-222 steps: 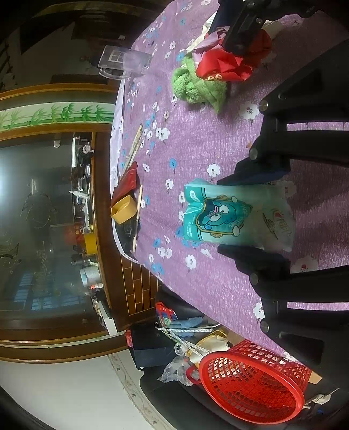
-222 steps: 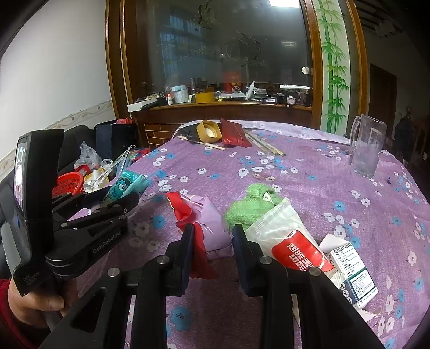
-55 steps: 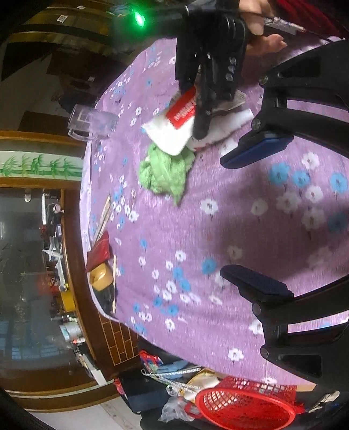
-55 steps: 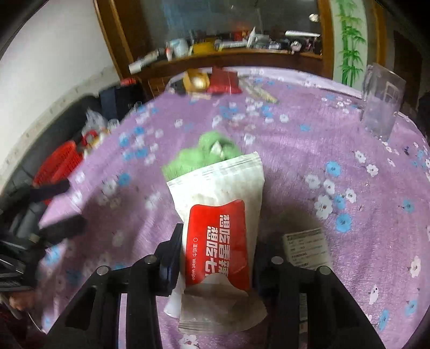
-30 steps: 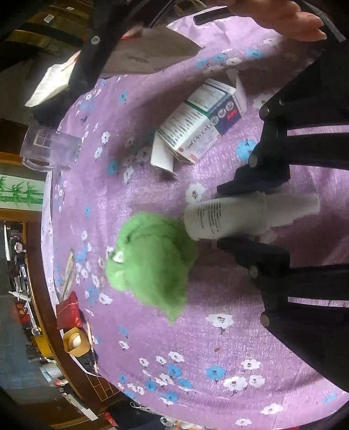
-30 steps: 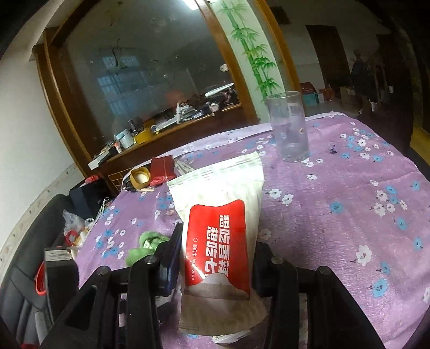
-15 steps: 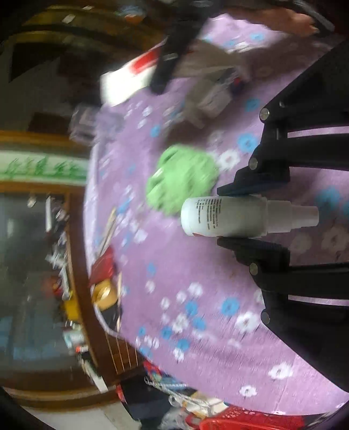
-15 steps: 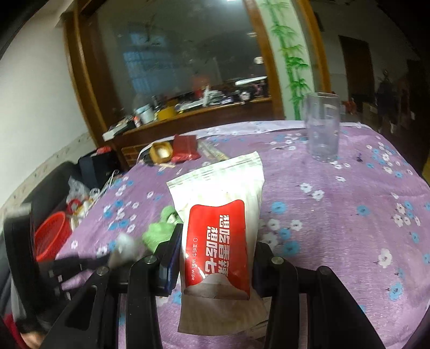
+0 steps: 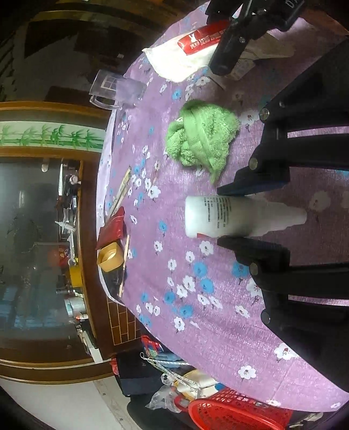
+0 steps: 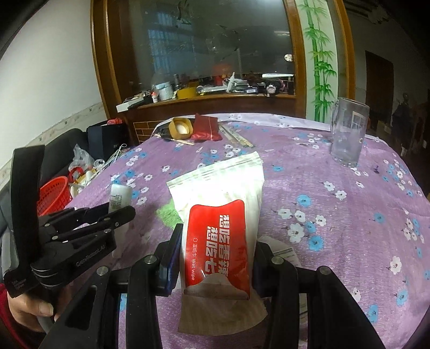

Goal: Collect trash
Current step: 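Hold the white bottle in the left tool and the wet-wipe packet in the right tool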

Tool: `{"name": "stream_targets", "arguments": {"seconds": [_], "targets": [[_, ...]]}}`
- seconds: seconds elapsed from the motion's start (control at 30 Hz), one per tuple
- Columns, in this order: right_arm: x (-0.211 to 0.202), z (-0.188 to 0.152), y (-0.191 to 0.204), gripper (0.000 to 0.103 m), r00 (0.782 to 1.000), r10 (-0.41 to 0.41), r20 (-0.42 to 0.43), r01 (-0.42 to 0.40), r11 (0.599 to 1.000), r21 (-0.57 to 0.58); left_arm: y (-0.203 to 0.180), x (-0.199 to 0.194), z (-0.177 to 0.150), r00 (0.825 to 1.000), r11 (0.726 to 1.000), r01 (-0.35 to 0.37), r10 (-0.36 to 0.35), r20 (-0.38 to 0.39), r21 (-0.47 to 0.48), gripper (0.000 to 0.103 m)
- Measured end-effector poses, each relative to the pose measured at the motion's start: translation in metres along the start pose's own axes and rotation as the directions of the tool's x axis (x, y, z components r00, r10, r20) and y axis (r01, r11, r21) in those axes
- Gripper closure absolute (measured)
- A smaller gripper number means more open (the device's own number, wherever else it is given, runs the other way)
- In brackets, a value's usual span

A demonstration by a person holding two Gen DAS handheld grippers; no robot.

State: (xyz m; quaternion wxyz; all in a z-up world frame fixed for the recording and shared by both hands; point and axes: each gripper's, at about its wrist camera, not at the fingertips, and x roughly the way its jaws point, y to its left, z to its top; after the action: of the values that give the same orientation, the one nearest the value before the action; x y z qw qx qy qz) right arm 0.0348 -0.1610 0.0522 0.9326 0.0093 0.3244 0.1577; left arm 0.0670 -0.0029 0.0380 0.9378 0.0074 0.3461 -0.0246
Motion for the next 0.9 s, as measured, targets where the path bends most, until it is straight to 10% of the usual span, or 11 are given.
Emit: {"name": "stream_targets", "arguments": {"seconds": [0.9], "targets": [[0.009, -0.0026, 0.0024, 0.057, 0.999, -0.033, -0.024, 0.033, 0.999, -0.019, -0.0034, -0.0093, -0.0001, 0.999, 0.999, -0.026, 0.025, 0.039, 0.024, 0.075]]}}
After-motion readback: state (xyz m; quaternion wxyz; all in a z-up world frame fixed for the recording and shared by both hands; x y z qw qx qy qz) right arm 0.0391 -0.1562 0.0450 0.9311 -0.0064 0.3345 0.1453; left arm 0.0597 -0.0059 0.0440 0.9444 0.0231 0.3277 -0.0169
